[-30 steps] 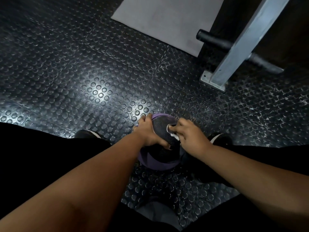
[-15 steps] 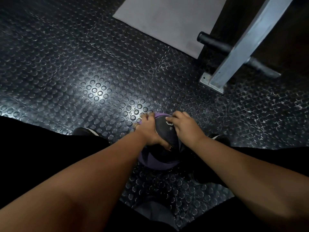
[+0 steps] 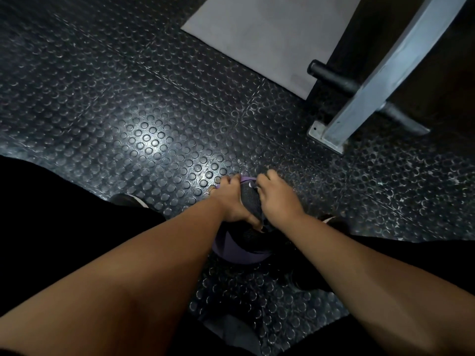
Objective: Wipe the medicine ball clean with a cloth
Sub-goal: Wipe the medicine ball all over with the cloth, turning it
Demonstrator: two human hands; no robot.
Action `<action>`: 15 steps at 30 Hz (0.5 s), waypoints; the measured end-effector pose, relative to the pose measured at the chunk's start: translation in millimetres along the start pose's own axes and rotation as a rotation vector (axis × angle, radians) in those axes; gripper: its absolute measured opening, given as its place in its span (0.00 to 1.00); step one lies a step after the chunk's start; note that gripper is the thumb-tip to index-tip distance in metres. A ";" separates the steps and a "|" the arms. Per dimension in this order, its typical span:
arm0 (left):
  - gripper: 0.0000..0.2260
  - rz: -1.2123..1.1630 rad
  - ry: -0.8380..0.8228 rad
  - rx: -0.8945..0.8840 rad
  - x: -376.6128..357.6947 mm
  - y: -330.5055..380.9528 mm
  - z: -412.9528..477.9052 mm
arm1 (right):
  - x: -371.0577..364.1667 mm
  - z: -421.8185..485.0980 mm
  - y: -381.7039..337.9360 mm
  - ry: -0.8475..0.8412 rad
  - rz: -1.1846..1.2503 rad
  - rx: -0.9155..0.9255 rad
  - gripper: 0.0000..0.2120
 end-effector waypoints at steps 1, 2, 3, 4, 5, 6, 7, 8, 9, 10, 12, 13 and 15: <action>0.69 0.008 -0.011 -0.005 1.0 -0.1 1.2 | 0.5 -6.9 -1.2 0.000 0.008 0.013 0.05; 0.69 0.008 -0.022 -0.011 0.9 -0.7 1.5 | 1.8 -16.1 -0.9 -0.008 0.037 0.031 0.04; 0.69 0.004 -0.030 -0.019 1.6 0.0 1.5 | 3.6 -25.0 0.4 -0.026 0.070 0.064 0.03; 0.69 -0.001 -0.038 -0.021 0.9 0.0 0.9 | 4.4 -35.1 1.4 -0.062 0.096 0.107 0.02; 0.68 -0.011 -0.043 -0.022 1.7 0.7 1.3 | 6.7 -42.7 2.9 -0.108 0.113 0.150 0.02; 0.68 -0.022 -0.044 -0.022 1.6 0.8 1.7 | 9.0 -47.6 6.0 -0.160 0.124 0.186 0.01; 0.68 -0.033 -0.037 -0.030 2.9 1.5 3.0 | 13.4 -47.1 10.1 -0.206 0.134 0.205 0.01; 0.69 -0.054 -0.023 -0.037 2.4 1.2 3.6 | 19.0 -43.5 14.3 -0.218 0.144 0.215 0.01; 0.70 -0.089 0.001 -0.048 1.7 0.8 3.2 | 26.2 -36.1 19.6 -0.173 0.160 0.195 0.02; 0.70 -0.143 0.041 -0.058 1.6 -0.3 1.9 | 33.5 -25.2 27.2 -0.082 0.181 0.140 0.03; 0.68 -0.263 0.144 -0.070 0.6 -6.1 -3.2 | 44.5 -2.1 44.5 0.101 0.233 -0.064 0.07; 0.68 -0.292 0.182 -0.092 -0.5 -9.2 -5.0 | 44.0 6.5 53.8 0.130 0.259 -0.184 0.10; 0.68 -0.275 0.190 -0.153 0.7 -14.6 -6.7 | 31.9 21.3 69.1 0.074 0.312 -0.345 0.14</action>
Point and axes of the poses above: each hand's wrist, its own z-axis towards the middle knuckle, its own x-axis out of the back of the hand, y = z × x, the point moved 5 cm from there along z, towards the middle knuckle, and after that the axes turned 5 degrees about -x, right-handed, at the moved point
